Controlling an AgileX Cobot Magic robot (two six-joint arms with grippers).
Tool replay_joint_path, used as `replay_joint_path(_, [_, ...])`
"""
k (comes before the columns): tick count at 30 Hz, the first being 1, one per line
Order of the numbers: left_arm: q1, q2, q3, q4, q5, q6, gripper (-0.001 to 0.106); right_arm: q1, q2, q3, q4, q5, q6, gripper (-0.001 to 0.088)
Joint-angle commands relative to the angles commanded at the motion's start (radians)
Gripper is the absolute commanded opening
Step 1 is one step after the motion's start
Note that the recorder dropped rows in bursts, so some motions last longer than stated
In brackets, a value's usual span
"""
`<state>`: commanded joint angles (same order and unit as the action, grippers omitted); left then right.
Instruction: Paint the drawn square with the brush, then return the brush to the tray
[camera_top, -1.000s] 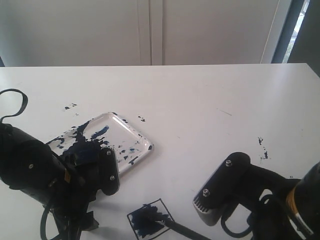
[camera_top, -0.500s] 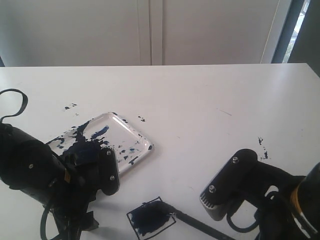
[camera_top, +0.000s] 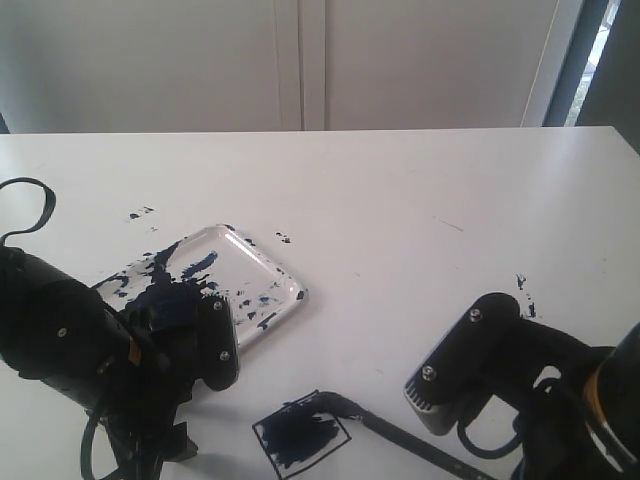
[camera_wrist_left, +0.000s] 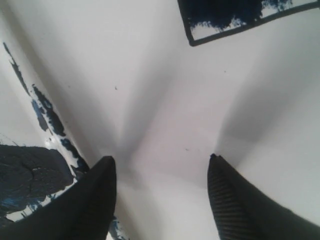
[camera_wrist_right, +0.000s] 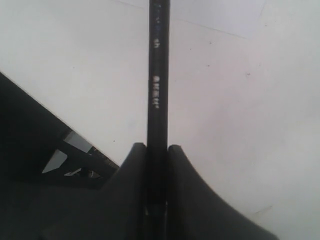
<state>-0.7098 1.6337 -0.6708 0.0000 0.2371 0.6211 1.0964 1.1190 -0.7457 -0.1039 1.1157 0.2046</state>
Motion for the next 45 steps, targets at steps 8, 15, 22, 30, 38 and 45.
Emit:
replay_joint_path(8, [0.000,0.000,0.000,0.000,0.000,0.000,0.059,0.000,-0.064,-0.034,0.036,0.012,-0.017,0.0000])
replay_joint_path(15, [0.000,0.000,0.000,0.000,-0.006,0.000,0.059,0.000,-0.069,-0.032,0.043,0.090,-0.023,0.0000])
replay_joint_path(22, [0.000,-0.010,0.000,0.000,-0.006,0.000,0.059,0.000,0.004,-0.032,0.044,0.045,-0.046,0.0000])
replay_joint_path(30, [0.000,-0.016,0.000,0.000,-0.002,0.004,0.059,0.000,0.062,-0.032,0.044,0.030,-0.048,0.0000])
replay_joint_path(38, [0.000,-0.115,-0.023,0.012,-0.023,0.030,0.059,0.000,0.069,-0.032,0.042,0.030,-0.048,0.0000])
replay_joint_path(45, [0.000,-0.124,-0.051,0.012,-0.065,0.195,0.059,0.000,0.069,-0.032,0.042,0.030,-0.048,0.0000])
